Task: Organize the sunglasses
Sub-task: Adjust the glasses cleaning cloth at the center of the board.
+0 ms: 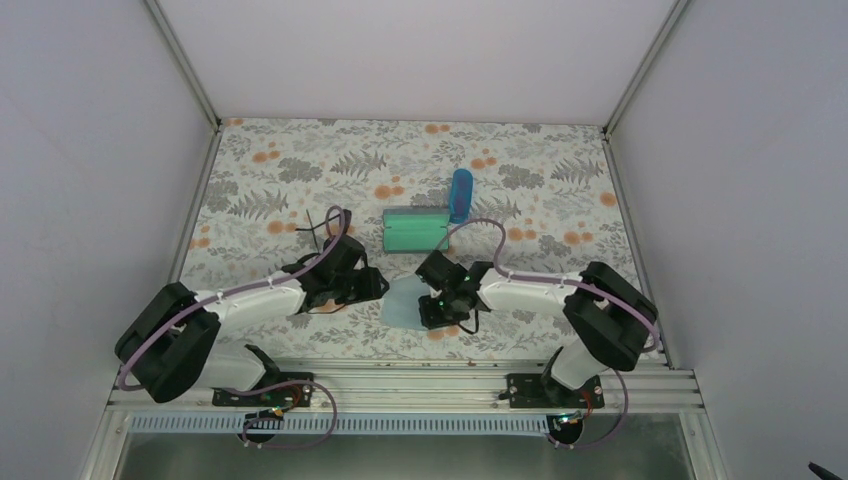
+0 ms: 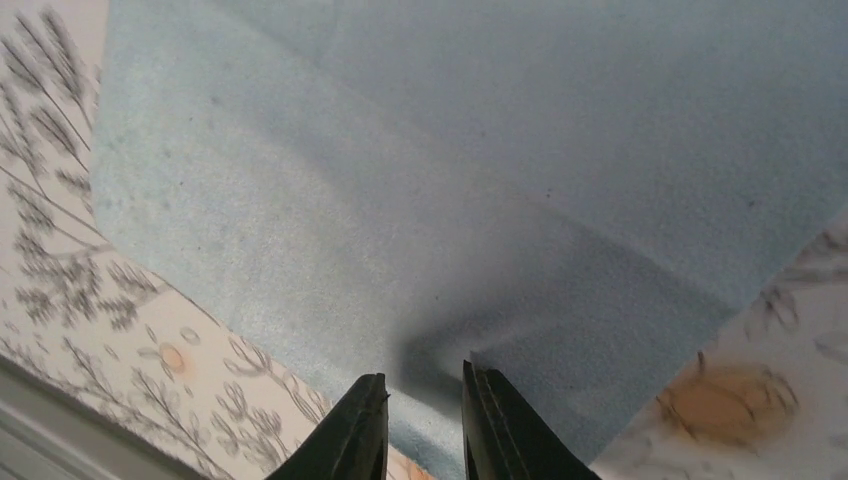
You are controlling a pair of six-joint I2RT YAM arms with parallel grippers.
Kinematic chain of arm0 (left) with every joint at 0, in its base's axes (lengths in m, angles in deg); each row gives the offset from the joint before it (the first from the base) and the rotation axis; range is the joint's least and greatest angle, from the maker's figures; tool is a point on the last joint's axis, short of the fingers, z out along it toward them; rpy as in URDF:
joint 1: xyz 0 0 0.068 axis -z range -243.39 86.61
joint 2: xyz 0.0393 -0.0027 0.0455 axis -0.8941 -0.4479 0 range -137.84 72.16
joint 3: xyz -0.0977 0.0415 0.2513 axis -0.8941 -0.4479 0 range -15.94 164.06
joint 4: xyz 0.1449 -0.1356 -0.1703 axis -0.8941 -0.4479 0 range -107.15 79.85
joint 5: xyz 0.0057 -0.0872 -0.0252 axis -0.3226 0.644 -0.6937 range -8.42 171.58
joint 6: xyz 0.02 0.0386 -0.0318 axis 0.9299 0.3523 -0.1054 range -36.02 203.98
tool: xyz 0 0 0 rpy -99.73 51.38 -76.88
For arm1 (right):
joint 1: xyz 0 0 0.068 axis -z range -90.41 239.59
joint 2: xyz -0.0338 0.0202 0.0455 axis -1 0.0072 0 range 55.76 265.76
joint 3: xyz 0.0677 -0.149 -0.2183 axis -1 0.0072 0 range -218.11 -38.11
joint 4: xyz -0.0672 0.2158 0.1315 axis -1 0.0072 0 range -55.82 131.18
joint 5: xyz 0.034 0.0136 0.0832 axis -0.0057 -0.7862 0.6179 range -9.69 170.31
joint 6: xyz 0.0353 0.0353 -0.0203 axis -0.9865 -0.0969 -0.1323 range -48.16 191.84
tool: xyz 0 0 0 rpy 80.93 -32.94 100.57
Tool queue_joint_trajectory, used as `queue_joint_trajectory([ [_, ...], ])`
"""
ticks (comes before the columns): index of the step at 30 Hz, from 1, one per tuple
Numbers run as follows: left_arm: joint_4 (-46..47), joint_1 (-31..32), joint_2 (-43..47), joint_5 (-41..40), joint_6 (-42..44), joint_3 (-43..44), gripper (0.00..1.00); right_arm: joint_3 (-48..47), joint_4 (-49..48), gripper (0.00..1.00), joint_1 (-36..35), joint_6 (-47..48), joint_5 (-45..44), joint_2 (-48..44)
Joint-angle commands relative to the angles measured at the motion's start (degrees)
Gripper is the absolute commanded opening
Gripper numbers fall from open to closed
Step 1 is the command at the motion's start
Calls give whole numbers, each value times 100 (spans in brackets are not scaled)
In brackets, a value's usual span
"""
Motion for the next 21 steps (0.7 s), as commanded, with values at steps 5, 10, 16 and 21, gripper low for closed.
queue_joint_trajectory([
  [5, 268, -55, -234, 188, 26, 108, 50, 674, 1128, 23, -37, -268, 150, -496],
  [10, 398, -54, -312, 418, 104, 114, 50, 535, 1413, 23, -38, -265, -50, -641],
  [16, 587, -55, -359, 732, 231, 114, 50, 16, 1375, 24, -21, -164, -484, -976],
  [21, 694, -24, -547, 818, 337, 214, 50, -273, 1384, 41, 286, -363, -1491, -1106],
])
